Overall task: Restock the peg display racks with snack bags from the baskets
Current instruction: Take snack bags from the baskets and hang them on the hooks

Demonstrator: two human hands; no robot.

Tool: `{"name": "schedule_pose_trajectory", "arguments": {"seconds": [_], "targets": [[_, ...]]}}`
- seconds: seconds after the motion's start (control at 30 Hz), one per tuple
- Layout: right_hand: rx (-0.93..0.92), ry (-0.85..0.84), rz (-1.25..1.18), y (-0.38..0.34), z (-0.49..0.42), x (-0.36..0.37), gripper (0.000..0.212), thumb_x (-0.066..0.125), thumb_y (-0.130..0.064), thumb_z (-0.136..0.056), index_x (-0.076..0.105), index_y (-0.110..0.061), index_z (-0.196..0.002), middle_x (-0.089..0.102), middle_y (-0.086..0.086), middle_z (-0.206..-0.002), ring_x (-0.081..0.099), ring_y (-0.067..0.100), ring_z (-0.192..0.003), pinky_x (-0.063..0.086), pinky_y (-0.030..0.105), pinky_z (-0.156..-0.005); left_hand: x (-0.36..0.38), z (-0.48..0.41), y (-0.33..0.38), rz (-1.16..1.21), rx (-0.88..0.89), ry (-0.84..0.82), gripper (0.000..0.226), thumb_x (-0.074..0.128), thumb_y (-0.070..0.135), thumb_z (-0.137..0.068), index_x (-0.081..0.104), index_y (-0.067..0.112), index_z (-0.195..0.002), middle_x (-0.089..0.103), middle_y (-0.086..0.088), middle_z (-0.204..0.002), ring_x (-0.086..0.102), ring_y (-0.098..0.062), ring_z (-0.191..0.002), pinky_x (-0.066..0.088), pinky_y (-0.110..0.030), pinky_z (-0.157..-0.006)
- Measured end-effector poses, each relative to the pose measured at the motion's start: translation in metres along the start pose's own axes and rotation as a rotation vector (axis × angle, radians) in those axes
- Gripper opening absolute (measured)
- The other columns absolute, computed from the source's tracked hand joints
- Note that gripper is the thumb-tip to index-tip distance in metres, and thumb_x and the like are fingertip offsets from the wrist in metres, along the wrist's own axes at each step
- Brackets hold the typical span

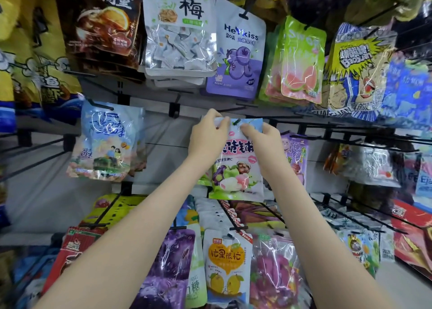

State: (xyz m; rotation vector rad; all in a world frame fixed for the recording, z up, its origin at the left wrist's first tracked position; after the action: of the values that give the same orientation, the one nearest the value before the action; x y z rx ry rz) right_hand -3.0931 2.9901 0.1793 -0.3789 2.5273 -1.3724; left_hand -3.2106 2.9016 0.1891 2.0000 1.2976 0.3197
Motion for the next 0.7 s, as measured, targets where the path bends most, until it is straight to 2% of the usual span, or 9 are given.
{"name": "schedule_pose_trajectory", "arguments": {"seconds": [0.1,0.2,0.3,0.37,0.4,0.47,0.5,0.6,0.7], "targets": [[0.020,0.007,0.016,0.010,-0.008,0.005,0.057,0.063,-0.047,-0.070,0.058,0.004,-0.096,0.063,0.023,-0.090,0.051,0.020,-0.074,0.040,0.034,-0.067,0.003,0.005,0.001,-0.310,0.183,0.087,0.027,0.050,0.027,-0.097,0.051,0.011,-0.119,0.061,-0.012,-0.108,0.055,-0.032,-0.101,0.041,-0.038,-0.073],[0.049,0.051,0.091,0.022,-0.016,0.007,0.042,0.067,-0.040,-0.085,0.049,-0.006,-0.103,0.058,0.010,-0.101,0.054,0.019,-0.090,0.040,0.028,-0.066,0.016,0.013,-0.003,-0.602,0.377,0.087,0.059,0.056,0.016,-0.093,0.033,0.009,-0.147,0.041,-0.023,-0.141,0.042,-0.039,-0.124,0.041,-0.045,-0.095],[-0.055,0.129,0.250,0.026,-0.020,0.007,0.052,0.068,-0.035,-0.086,0.040,-0.006,-0.119,0.050,0.012,-0.121,0.048,0.028,-0.113,0.042,0.038,-0.088,0.028,0.013,-0.023,-0.651,0.253,-0.078,0.073,0.048,0.013,-0.096,0.003,0.021,-0.154,0.000,-0.021,-0.158,0.025,-0.041,-0.137,0.030,-0.044,-0.108],[-0.044,0.081,0.353,0.034,-0.017,0.012,0.060,0.064,-0.035,-0.089,0.038,-0.003,-0.132,0.045,0.017,-0.133,0.043,0.032,-0.122,0.038,0.040,-0.099,0.032,0.017,-0.031,-0.552,0.132,-0.174,0.078,0.043,0.011,-0.098,-0.011,0.026,-0.152,-0.009,-0.020,-0.158,0.030,-0.043,-0.136,0.035,-0.043,-0.101],[-0.012,0.024,0.346,0.041,-0.014,0.015,0.057,0.059,-0.035,-0.091,0.039,-0.003,-0.134,0.047,0.016,-0.134,0.045,0.030,-0.120,0.039,0.037,-0.095,0.033,0.021,-0.031,-0.512,0.104,-0.204,0.079,0.041,0.009,-0.099,-0.015,0.027,-0.151,-0.010,-0.022,-0.158,0.031,-0.043,-0.136,0.037,-0.040,-0.096],[-0.009,-0.060,0.317,0.049,-0.003,0.020,0.043,0.053,-0.028,-0.094,0.043,-0.006,-0.130,0.054,0.011,-0.126,0.052,0.026,-0.111,0.040,0.030,-0.082,0.031,0.036,-0.031,-0.474,0.091,-0.255,0.075,0.038,0.008,-0.100,-0.015,0.027,-0.151,-0.013,-0.025,-0.157,0.031,-0.043,-0.137,0.039,-0.035,-0.091],[-0.039,-0.067,0.315,0.050,0.005,0.020,0.042,0.052,-0.023,-0.095,0.042,-0.007,-0.132,0.054,0.010,-0.126,0.052,0.026,-0.113,0.038,0.028,-0.081,0.026,0.045,-0.030,-0.472,0.085,-0.257,0.072,0.036,0.010,-0.100,-0.012,0.026,-0.151,-0.013,-0.025,-0.157,0.034,-0.044,-0.134,0.039,-0.035,-0.089],[-0.195,0.002,0.376,0.046,0.048,0.017,0.062,0.052,-0.019,-0.095,0.024,-0.003,-0.147,0.035,0.016,-0.147,0.032,0.028,-0.136,0.026,0.032,-0.106,0.000,0.088,-0.025,-0.522,0.073,-0.146,0.064,0.037,0.015,-0.101,0.003,0.023,-0.154,-0.005,-0.018,-0.160,0.040,-0.042,-0.130,0.039,-0.037,-0.092],[-0.396,-0.033,0.283,0.047,0.124,0.025,0.057,0.053,-0.012,-0.092,0.031,0.002,-0.143,0.040,0.020,-0.141,0.035,0.030,-0.132,0.023,0.028,-0.109,-0.030,0.159,-0.023,-0.505,0.049,-0.025,0.056,0.037,0.016,-0.100,0.017,0.018,-0.153,0.013,-0.011,-0.160,0.029,-0.030,-0.141,0.034,-0.039,-0.105]]}}
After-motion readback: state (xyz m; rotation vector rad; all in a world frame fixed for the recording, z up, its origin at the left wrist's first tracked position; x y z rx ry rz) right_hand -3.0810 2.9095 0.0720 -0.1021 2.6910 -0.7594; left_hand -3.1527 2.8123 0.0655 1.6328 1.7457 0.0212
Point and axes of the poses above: each hand's wrist, its own z-axis away from the middle knuckle, its own x-axis out of the palm, y = z × x, the point moved 7 cm from there along -z, towards the middle knuckle
